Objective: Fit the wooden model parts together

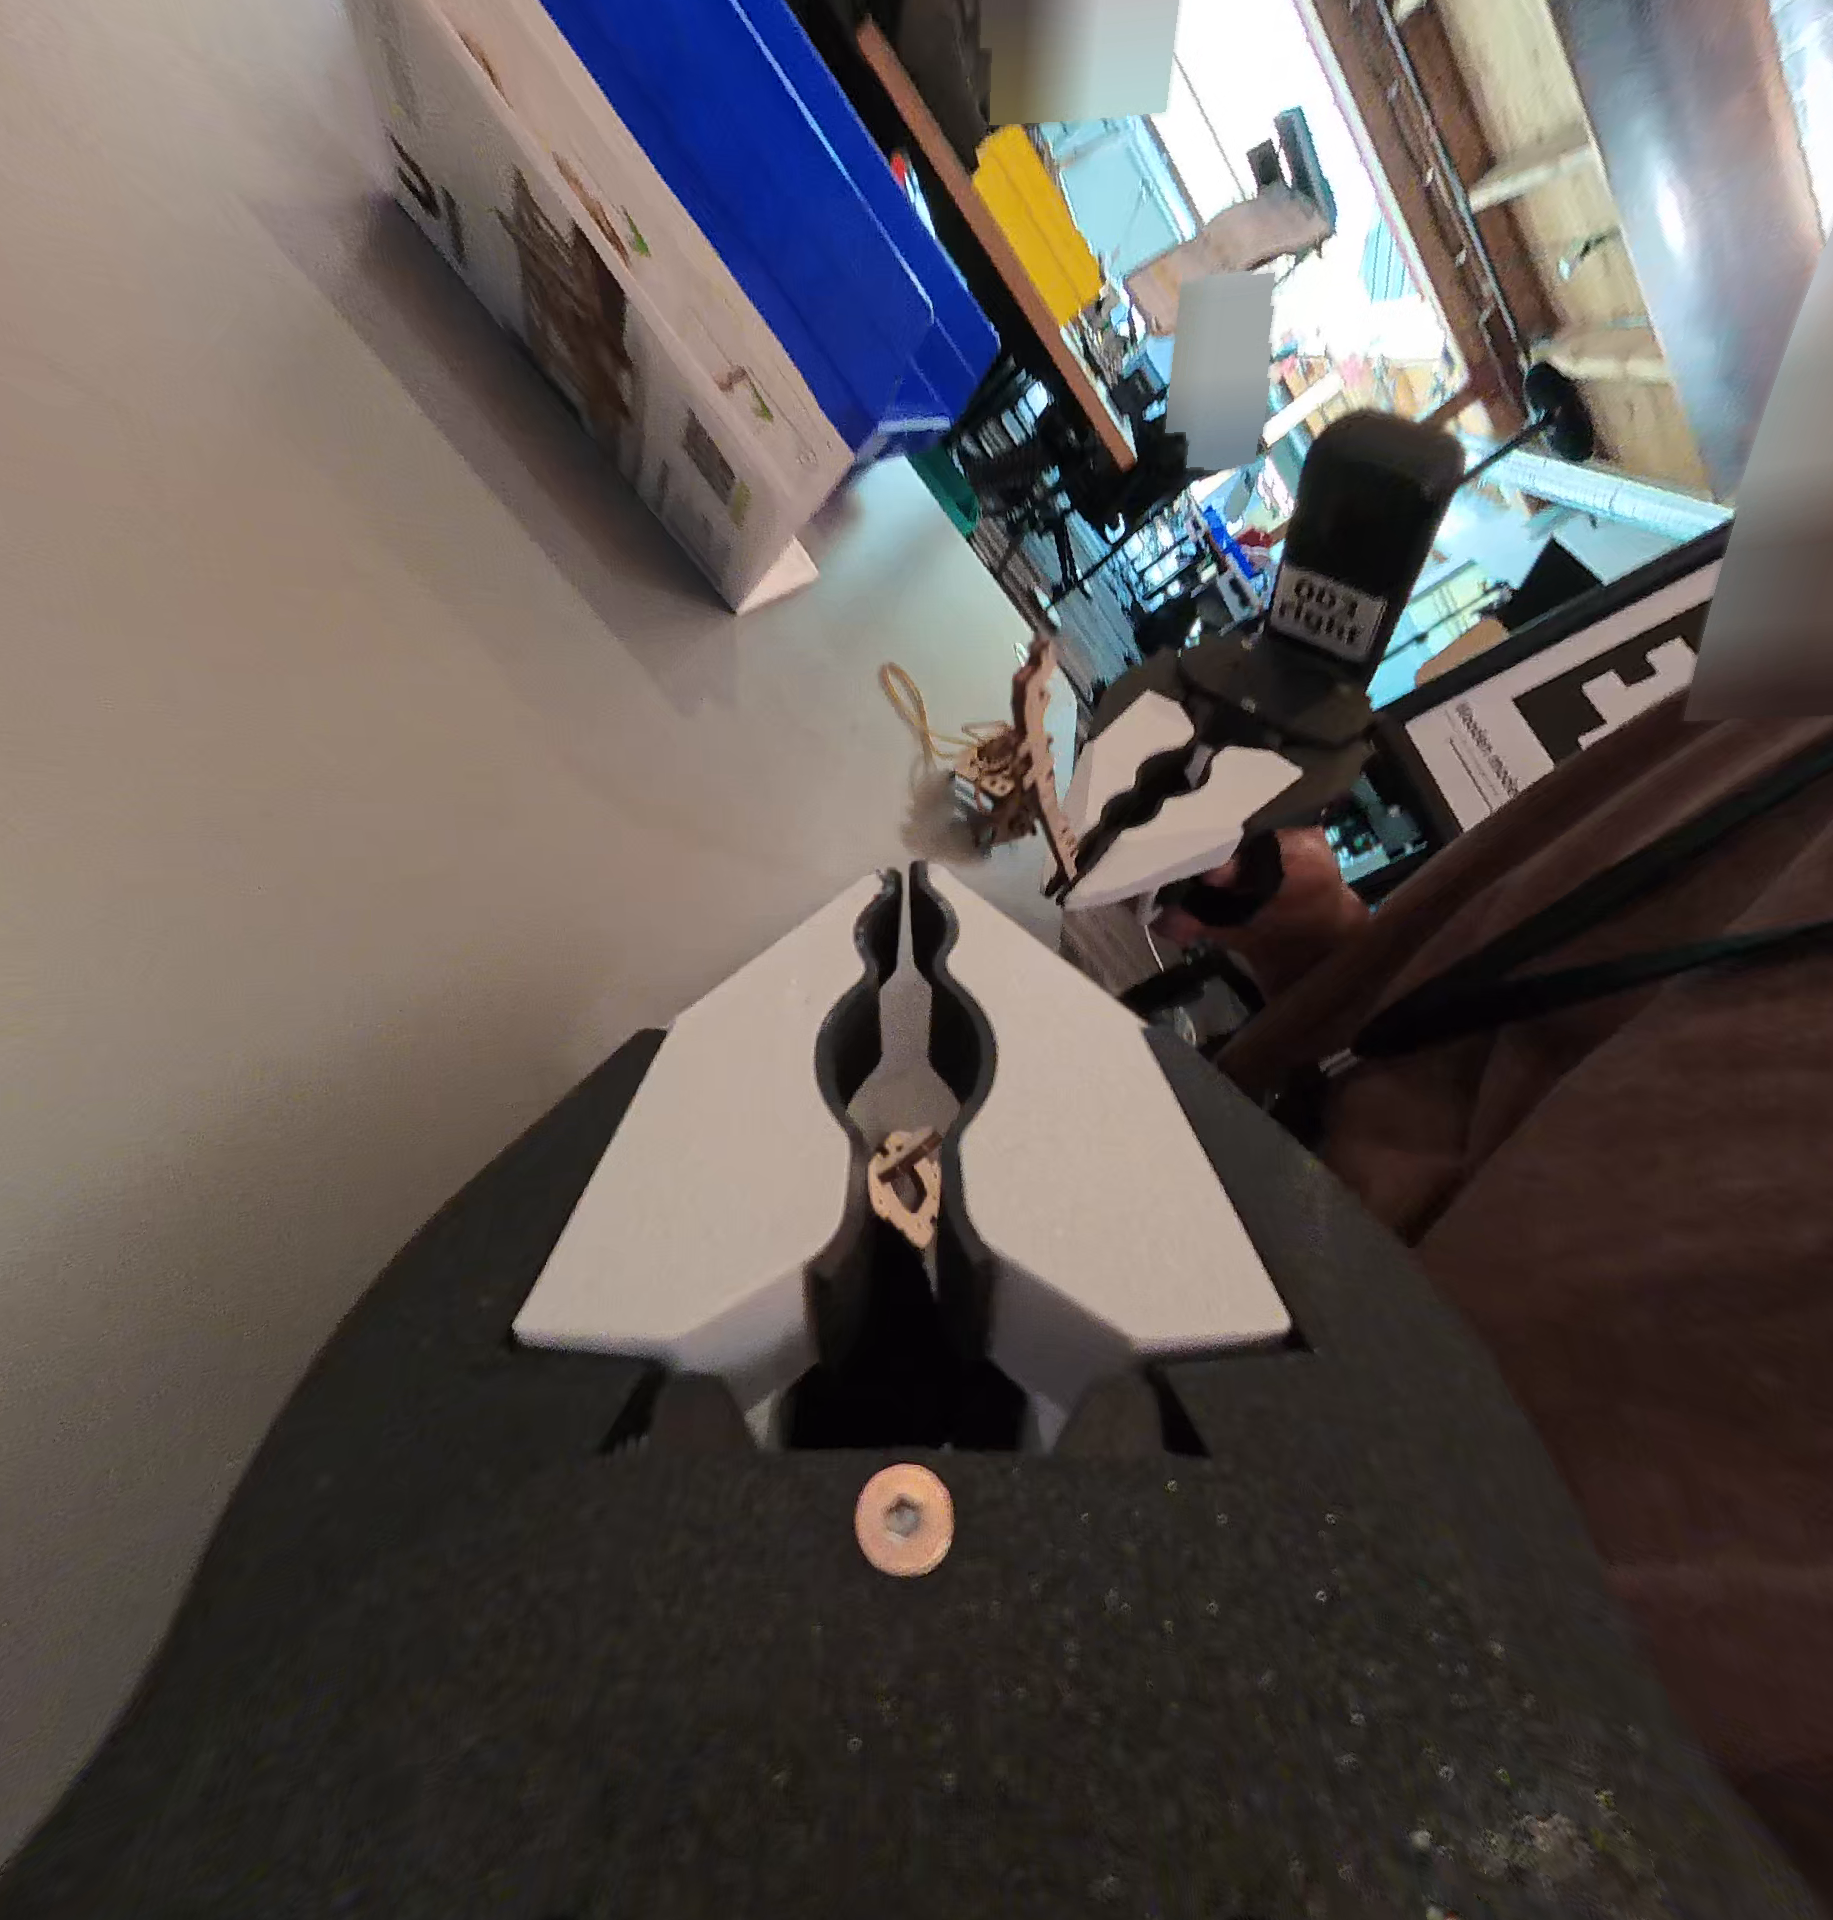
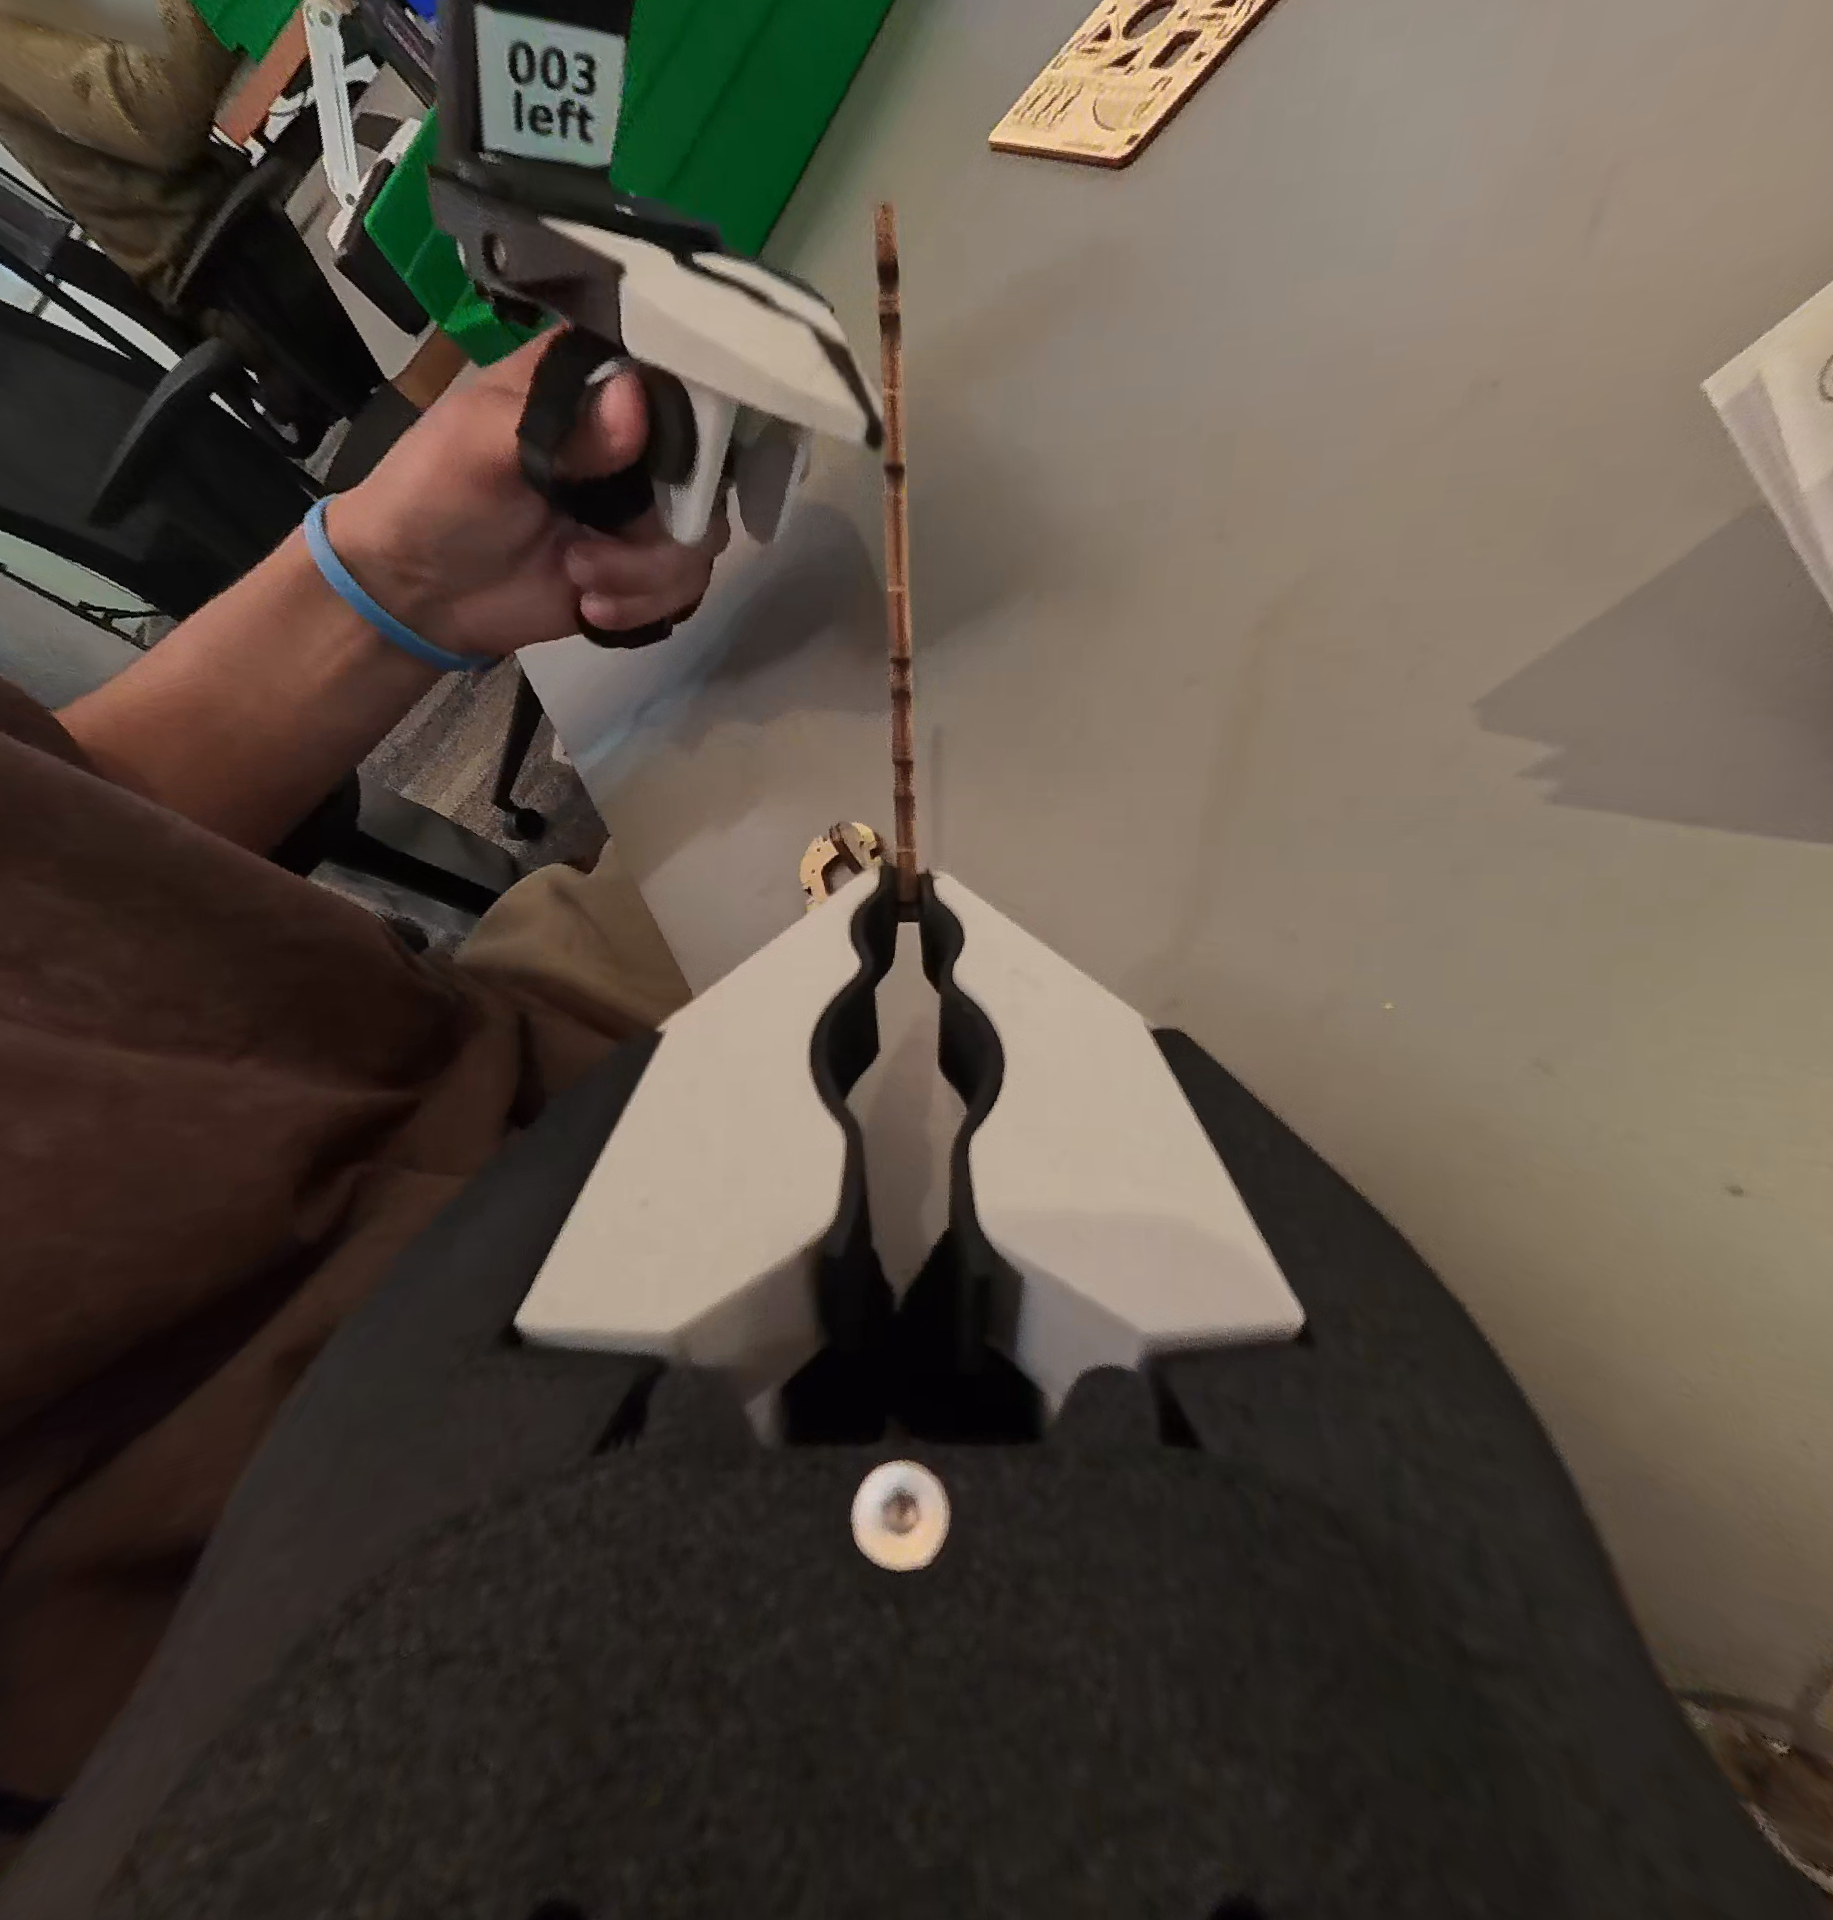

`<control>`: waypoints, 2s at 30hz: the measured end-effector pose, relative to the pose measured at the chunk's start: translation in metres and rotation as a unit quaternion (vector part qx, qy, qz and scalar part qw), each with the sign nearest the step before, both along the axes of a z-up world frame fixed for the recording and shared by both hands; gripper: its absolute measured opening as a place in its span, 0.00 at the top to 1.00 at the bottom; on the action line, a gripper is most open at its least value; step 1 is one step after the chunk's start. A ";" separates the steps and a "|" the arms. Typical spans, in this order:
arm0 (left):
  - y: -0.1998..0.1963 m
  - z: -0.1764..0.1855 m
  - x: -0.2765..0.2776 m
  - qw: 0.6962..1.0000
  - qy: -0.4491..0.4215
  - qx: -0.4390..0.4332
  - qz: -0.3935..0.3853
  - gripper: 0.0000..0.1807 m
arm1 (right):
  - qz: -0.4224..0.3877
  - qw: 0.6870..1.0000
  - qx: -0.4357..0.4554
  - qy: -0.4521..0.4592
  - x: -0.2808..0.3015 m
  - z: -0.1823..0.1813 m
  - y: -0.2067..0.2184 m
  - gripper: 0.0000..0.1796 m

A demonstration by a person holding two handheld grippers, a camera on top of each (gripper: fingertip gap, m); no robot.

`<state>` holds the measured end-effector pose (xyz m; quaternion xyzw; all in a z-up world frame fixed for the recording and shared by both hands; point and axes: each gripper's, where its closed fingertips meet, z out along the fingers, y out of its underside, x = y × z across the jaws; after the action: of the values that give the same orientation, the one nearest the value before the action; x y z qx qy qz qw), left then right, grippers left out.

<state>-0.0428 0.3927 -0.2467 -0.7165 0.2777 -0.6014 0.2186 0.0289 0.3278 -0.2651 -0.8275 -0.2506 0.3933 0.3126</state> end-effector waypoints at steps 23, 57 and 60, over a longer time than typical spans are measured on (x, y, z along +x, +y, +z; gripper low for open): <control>0.007 0.004 -0.002 1.000 -0.008 0.003 0.026 1.00 | -0.002 1.000 -0.024 0.006 -0.002 -0.004 -0.002 0.99; -0.048 -0.040 -0.008 0.964 0.213 0.131 -0.086 0.97 | -0.020 0.994 -0.029 -0.102 0.017 -0.036 0.003 0.98; -0.064 -0.054 -0.006 0.946 0.256 0.153 -0.130 0.95 | -0.008 0.991 -0.031 -0.133 0.016 -0.045 -0.001 0.98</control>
<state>-0.0487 0.3283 -0.3008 -0.7619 0.5037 -0.3711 0.1674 0.0446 0.3272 -0.3102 -0.8840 -0.2710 0.2846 0.2533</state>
